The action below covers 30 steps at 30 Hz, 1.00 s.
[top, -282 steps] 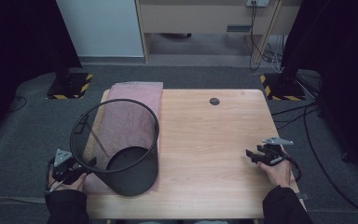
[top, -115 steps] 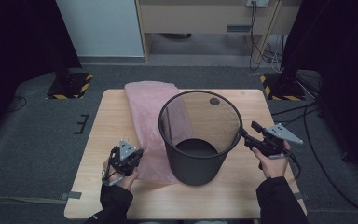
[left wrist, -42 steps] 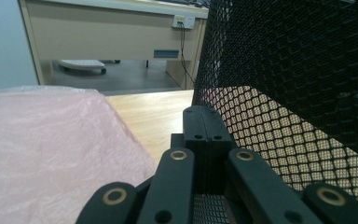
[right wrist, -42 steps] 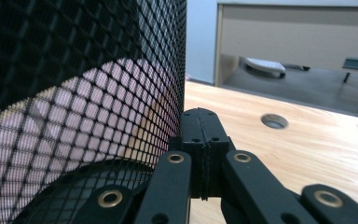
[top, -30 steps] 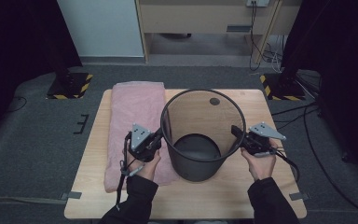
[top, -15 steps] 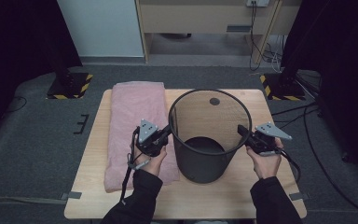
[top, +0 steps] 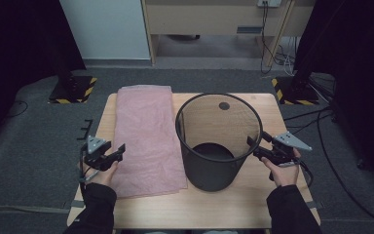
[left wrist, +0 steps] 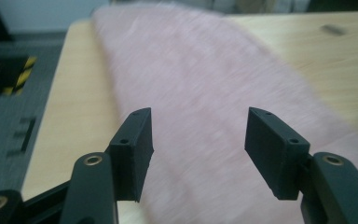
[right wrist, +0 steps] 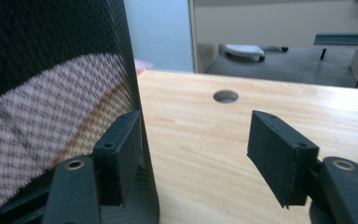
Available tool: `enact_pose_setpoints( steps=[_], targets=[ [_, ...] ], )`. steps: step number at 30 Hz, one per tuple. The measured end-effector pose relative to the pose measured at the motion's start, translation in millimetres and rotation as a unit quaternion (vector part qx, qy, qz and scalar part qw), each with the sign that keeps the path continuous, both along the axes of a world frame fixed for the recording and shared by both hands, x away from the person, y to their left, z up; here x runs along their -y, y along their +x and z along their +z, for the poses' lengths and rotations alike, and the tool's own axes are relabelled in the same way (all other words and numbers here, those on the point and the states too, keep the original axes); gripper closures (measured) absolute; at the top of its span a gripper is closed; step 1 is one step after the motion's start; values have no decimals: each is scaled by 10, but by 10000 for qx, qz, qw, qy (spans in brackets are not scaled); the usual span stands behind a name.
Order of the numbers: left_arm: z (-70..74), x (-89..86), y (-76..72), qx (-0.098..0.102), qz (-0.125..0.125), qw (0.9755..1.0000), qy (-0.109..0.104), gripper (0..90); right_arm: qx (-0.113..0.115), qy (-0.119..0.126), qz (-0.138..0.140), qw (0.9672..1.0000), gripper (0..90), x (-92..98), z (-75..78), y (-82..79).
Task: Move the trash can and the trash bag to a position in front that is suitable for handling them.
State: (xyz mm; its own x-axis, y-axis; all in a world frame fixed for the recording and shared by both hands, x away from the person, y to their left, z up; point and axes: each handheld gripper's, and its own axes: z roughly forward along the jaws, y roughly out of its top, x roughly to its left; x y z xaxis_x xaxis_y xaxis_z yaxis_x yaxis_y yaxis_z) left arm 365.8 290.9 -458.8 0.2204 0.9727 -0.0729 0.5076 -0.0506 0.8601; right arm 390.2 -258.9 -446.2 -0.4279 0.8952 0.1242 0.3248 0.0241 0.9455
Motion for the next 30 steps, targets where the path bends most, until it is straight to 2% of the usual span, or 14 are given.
enact_pose_setpoints(
  steps=[3, 5, 8, 11, 15, 16, 17, 19, 20, 21, 24, 26, 28, 30],
  targets=[
    [-248, -160, 17, -270, 228, 9993, 127, 409, -35, -141, 23, 9999, 328, 4, -61, 19],
    [-379, -232, 46, -573, 302, 9979, -27, 414, -48, -114, 11, 9999, 327, 5, -74, 23],
    [-447, -257, 55, -614, 255, 9976, -198, 415, -75, -174, 3, 9998, 325, 31, -112, 32],
    [-542, -273, 40, -767, 263, 9965, -209, 453, -124, -237, -1, 9996, 326, 59, -147, 41],
    [-640, -295, 51, -1006, 133, 9948, -52, 501, -158, -259, -19, 9995, 329, 67, -186, 54],
    [-649, -285, 51, -1039, 89, 9945, 10, 570, -192, -292, 17, 9994, 331, 61, -185, 48],
    [-661, -264, 48, -1114, 39, 9936, 163, 570, -192, -292, 17, 9994, 331, 61, -185, 48],
    [-668, -237, 47, -1152, -6, 9932, 194, 647, -163, -319, 22, 9994, 335, 56, -194, 54],
    [-664, -227, 47, -1179, 3, 9928, 202, 723, -208, -372, 37, 9991, 339, 55, -203, 48],
    [-664, -218, 43, -1172, 27, 9928, 258, 723, -208, -372, 37, 9991, 339, 55, -203, 48],
    [-639, -188, 9, -1317, -45, 9906, 355, 839, -194, -381, 59, 9991, 342, 49, -219, 48],
    [-604, -150, -67, -1515, -146, 9878, 330, 886, -220, -384, 53, 9990, 343, 64, -218, 25],
    [-543, -101, -188, -1576, -339, 9866, 262, 896, -211, -364, 50, 9991, 346, 102, -228, -6],
    [-508, -67, -313, -1611, -461, 9854, 303, 896, -237, -396, 58, 9989, 347, 121, -233, -21]
  ],
)
